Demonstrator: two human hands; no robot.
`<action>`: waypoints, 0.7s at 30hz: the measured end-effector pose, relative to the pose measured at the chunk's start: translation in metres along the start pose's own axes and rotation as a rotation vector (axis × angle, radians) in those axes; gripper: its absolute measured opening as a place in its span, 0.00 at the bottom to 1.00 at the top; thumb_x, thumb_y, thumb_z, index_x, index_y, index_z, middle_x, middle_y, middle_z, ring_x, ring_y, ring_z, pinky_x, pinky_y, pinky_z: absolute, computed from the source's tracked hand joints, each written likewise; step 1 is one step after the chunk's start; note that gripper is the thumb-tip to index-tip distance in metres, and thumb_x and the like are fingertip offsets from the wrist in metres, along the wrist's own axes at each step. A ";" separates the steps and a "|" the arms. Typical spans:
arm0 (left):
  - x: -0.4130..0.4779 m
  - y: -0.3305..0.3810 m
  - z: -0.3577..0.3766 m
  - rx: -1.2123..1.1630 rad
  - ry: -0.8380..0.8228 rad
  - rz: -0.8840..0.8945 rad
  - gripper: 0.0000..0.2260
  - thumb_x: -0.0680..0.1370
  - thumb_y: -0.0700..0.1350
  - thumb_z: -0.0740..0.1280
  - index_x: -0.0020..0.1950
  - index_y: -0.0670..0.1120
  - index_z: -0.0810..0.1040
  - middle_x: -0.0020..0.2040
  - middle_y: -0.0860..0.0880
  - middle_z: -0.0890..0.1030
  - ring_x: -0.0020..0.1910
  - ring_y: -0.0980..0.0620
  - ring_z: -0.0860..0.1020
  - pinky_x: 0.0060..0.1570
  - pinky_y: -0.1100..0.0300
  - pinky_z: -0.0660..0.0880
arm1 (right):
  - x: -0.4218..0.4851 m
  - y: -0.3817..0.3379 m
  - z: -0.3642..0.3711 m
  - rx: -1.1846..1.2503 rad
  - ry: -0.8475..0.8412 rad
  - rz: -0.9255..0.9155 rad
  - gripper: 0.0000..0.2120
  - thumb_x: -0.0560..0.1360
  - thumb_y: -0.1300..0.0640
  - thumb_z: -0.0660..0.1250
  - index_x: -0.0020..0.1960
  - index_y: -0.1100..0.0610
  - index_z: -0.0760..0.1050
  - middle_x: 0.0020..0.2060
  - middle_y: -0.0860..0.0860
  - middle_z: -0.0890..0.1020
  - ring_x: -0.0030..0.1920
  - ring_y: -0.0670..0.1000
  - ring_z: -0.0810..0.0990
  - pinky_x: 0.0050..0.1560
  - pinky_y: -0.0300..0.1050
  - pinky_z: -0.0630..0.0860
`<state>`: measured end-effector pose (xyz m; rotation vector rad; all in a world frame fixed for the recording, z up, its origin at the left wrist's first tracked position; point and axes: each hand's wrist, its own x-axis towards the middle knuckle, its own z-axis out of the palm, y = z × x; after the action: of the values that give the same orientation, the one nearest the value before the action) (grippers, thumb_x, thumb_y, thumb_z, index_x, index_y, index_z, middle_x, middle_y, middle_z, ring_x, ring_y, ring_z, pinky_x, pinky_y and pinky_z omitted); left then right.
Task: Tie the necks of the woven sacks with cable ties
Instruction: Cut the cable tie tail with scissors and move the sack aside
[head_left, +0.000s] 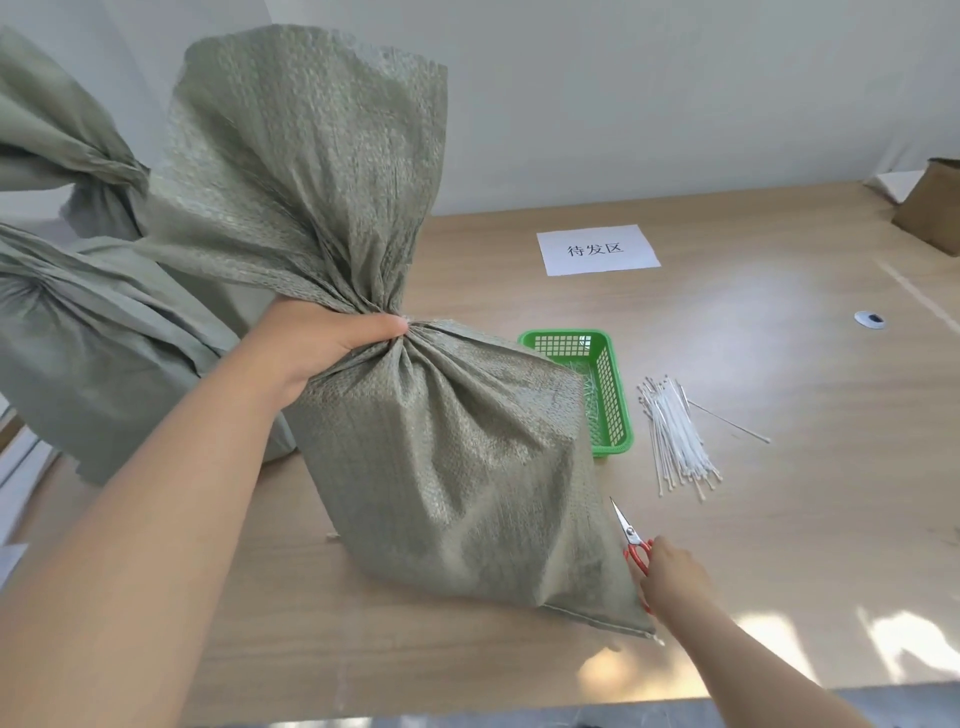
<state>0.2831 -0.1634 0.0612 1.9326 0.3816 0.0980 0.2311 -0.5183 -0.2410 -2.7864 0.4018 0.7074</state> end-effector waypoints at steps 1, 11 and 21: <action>0.000 0.000 0.000 -0.002 0.005 -0.003 0.11 0.68 0.44 0.81 0.43 0.52 0.81 0.42 0.59 0.82 0.39 0.65 0.80 0.41 0.67 0.75 | 0.000 -0.001 0.003 -0.002 0.006 -0.008 0.10 0.81 0.49 0.58 0.48 0.55 0.67 0.53 0.57 0.82 0.55 0.59 0.81 0.43 0.45 0.69; 0.001 -0.005 -0.002 -0.008 0.022 -0.012 0.11 0.67 0.45 0.82 0.44 0.50 0.83 0.46 0.57 0.85 0.44 0.62 0.84 0.49 0.63 0.78 | 0.011 0.002 0.025 -0.001 0.030 -0.047 0.16 0.82 0.47 0.55 0.53 0.55 0.77 0.50 0.57 0.83 0.52 0.59 0.82 0.42 0.44 0.68; 0.003 -0.012 -0.003 -0.021 0.026 -0.052 0.15 0.65 0.46 0.83 0.48 0.48 0.85 0.49 0.53 0.87 0.50 0.55 0.85 0.60 0.55 0.79 | 0.018 -0.012 -0.003 0.033 0.015 -0.043 0.09 0.77 0.50 0.64 0.52 0.56 0.75 0.54 0.57 0.82 0.54 0.59 0.81 0.46 0.45 0.73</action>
<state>0.2822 -0.1556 0.0509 1.9006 0.4467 0.0932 0.2517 -0.5116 -0.2459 -2.7624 0.3516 0.6638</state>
